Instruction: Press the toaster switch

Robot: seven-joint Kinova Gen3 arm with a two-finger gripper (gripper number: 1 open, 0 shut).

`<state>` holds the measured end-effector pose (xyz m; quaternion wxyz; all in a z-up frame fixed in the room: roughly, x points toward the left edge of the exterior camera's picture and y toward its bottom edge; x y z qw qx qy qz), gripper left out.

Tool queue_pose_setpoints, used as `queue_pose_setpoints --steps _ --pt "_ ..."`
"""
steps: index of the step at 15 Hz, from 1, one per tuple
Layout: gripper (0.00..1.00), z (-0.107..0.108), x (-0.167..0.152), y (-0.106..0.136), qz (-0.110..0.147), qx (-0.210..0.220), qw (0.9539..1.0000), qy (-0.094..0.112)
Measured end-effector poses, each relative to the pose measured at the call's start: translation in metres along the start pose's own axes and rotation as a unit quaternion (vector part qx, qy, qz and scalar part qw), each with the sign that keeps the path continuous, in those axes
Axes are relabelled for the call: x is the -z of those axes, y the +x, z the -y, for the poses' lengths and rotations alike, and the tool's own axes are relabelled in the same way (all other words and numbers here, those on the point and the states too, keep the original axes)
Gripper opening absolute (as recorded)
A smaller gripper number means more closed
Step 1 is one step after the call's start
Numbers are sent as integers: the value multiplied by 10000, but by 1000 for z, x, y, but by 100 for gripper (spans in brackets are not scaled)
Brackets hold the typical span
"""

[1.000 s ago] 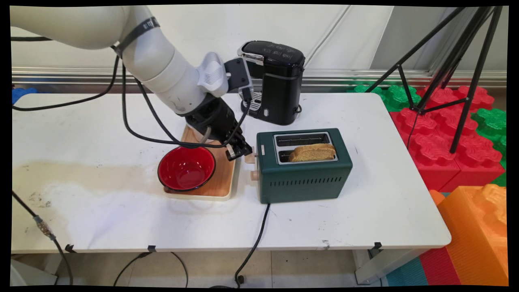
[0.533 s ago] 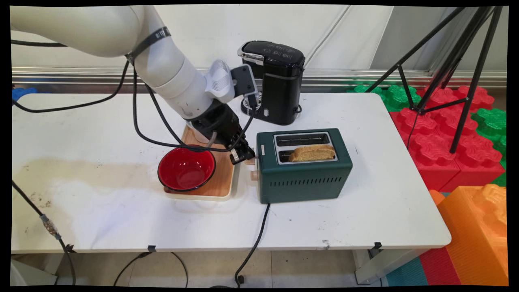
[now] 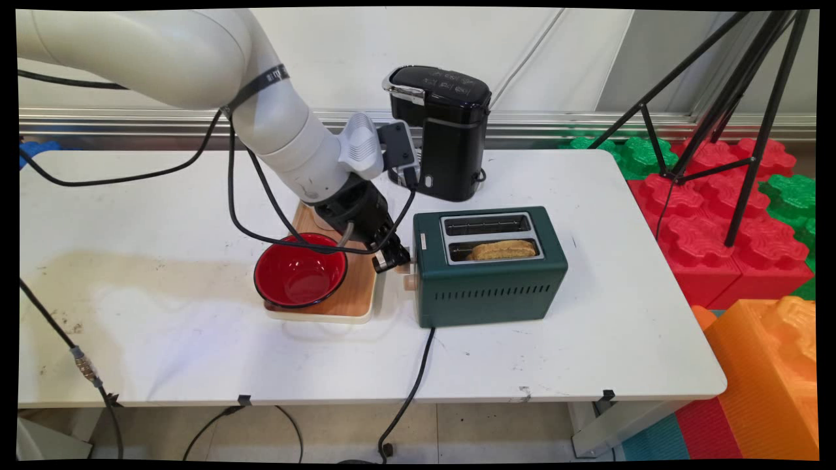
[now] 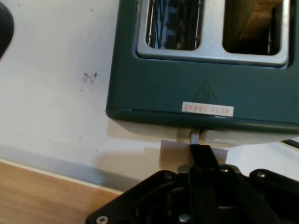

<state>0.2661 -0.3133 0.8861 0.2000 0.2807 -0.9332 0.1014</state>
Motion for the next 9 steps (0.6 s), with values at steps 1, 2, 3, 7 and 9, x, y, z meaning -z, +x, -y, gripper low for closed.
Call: queue_pose_setpoints --steps 1,2,3,7,9 --pt "0 0 -2 -1 15 5 10000 -7" --pt "0 1 -5 -1 34 11 10000 -16" --pt "0 1 -8 -2 53 17 10000 -26" --pt "0 2 -15 -7 132 51 9999 -54" --pt "0 2 -18 -9 167 63 9998 -58"
